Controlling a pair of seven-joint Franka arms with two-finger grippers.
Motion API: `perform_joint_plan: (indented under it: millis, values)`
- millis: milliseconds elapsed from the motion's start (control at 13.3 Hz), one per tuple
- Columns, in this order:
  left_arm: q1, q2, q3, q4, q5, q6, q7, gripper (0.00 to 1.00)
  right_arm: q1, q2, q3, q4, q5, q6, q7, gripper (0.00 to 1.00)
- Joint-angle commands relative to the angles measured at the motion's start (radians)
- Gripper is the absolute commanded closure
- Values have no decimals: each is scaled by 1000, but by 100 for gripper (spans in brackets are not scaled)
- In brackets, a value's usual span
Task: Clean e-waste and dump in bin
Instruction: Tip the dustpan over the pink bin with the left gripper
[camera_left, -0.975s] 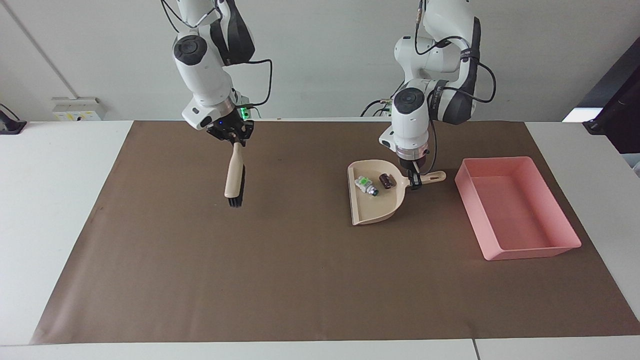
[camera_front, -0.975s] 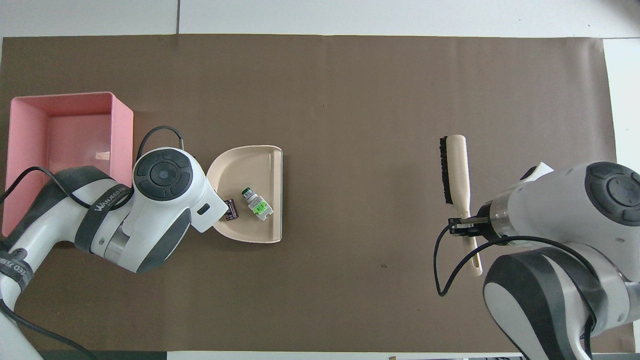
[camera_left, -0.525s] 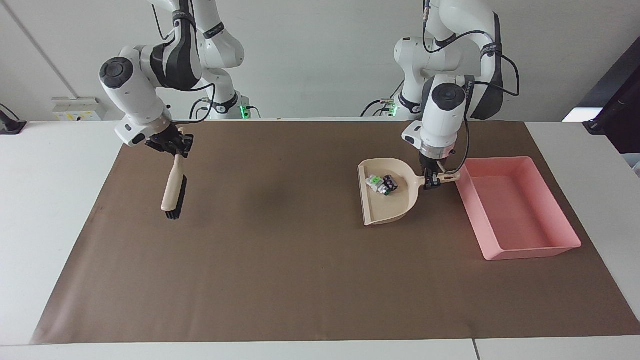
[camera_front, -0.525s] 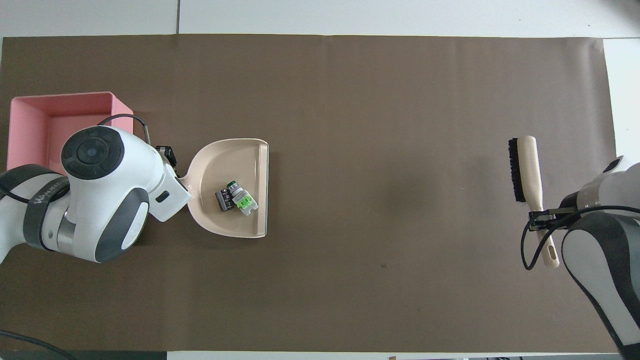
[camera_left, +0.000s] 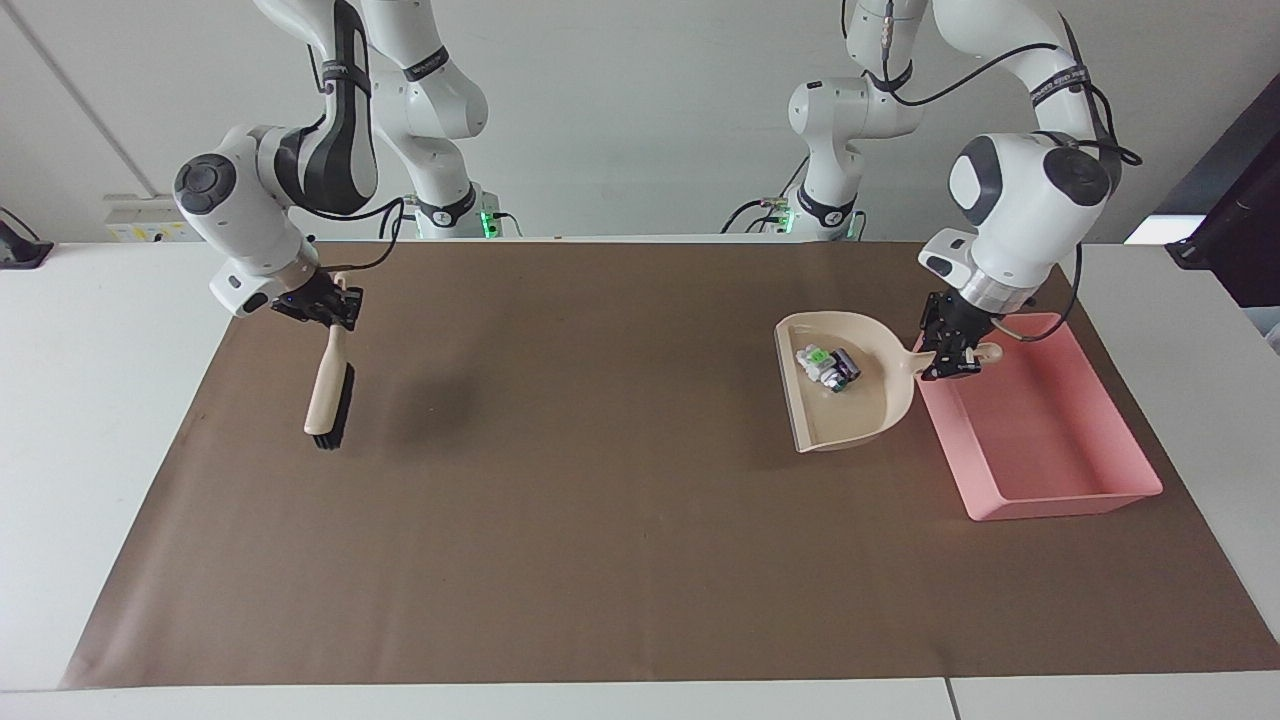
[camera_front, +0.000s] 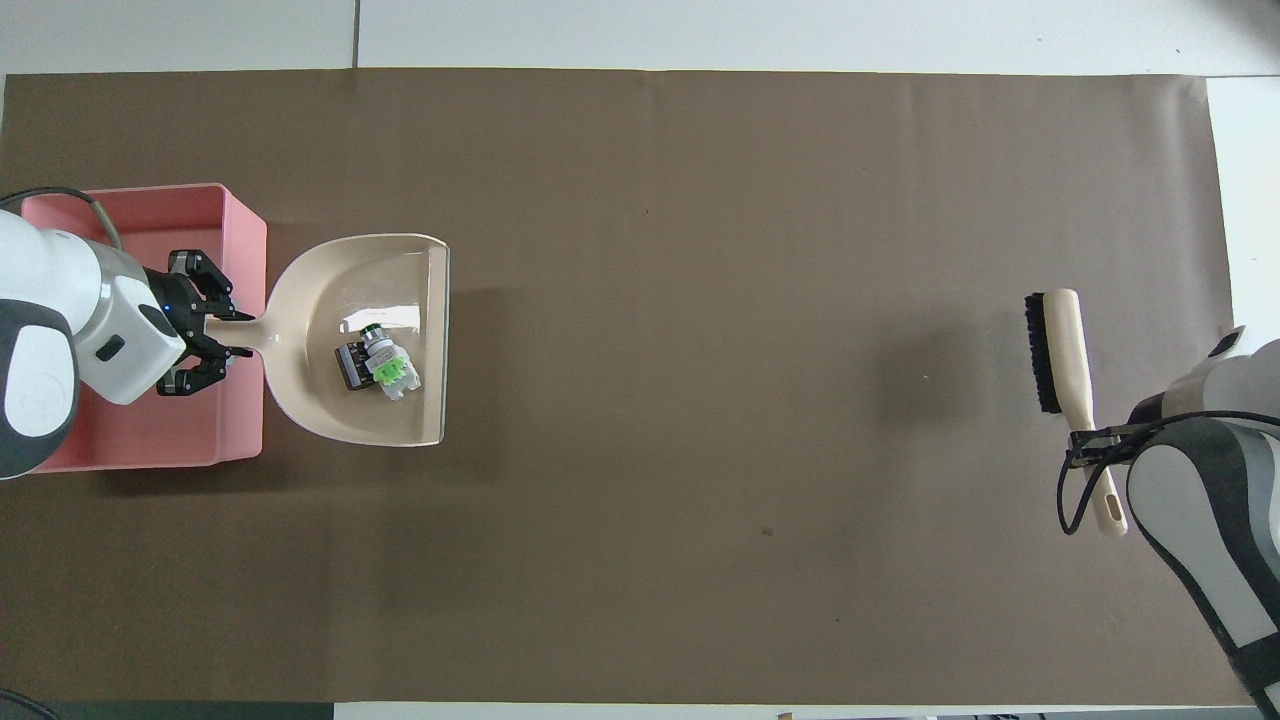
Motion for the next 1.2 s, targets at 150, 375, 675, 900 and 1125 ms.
perform_joint_plan:
  millis: [150, 375, 675, 900, 1125]
  values:
    - [232, 37, -7, 152, -191, -167, 250, 100, -18, -8, 9, -52, -15, 69, -13, 96]
    - [371, 90, -1, 279, -249, -270, 413, 100, -35, 11, 9, -61, -17, 83, -23, 92]
    - [433, 229, 77, 520, -222, -411, 439, 100, -36, 3, 9, -90, -15, 110, -42, 74]
    - [423, 327, 160, 676, -196, -438, 505, 100, -36, 1, 9, -96, -15, 129, -42, 60]
    - [398, 350, 167, 703, -32, -361, 540, 99, -38, 1, 9, -96, -15, 124, -74, 0]
